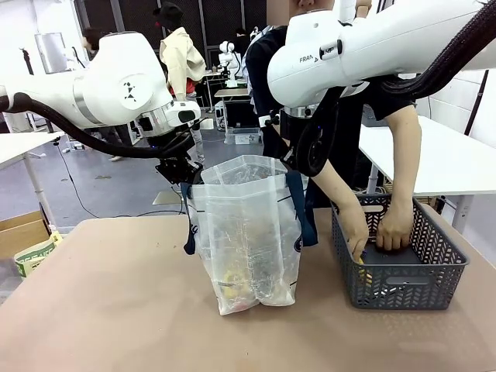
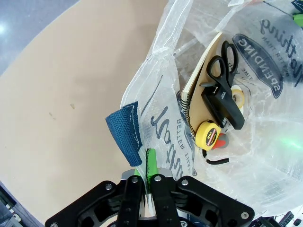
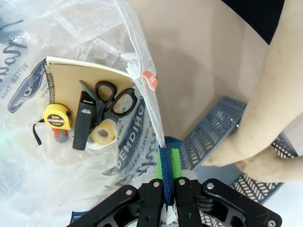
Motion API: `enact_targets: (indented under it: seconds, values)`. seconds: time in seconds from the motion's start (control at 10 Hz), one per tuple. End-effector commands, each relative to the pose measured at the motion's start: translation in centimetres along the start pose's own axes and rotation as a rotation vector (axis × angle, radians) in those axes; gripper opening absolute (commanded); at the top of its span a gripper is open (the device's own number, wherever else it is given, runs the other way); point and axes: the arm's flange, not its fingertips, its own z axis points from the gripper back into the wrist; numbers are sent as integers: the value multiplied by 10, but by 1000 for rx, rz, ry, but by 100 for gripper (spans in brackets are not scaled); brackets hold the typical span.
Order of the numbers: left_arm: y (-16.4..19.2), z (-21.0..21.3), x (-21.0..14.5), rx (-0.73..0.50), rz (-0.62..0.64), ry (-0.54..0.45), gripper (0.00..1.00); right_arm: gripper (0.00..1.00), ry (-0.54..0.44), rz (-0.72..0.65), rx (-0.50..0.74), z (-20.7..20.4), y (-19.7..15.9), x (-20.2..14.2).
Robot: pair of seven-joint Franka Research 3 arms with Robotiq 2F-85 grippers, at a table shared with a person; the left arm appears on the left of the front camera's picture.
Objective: Transfer purchased items from the store into the shopping bag.
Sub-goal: Move the Reusable shopping bag to the right side of the table.
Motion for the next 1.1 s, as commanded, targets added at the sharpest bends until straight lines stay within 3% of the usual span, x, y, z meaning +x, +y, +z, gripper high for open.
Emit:
enact_targets:
  seconds: [0.0,1.0]
  values:
    - [1,-1,0,0,7,1,0,0,2,-4,-1,-1,0,0]
    - [1,-1,0,0,7,1,0,0,2,-4,-1,-1,0,0]
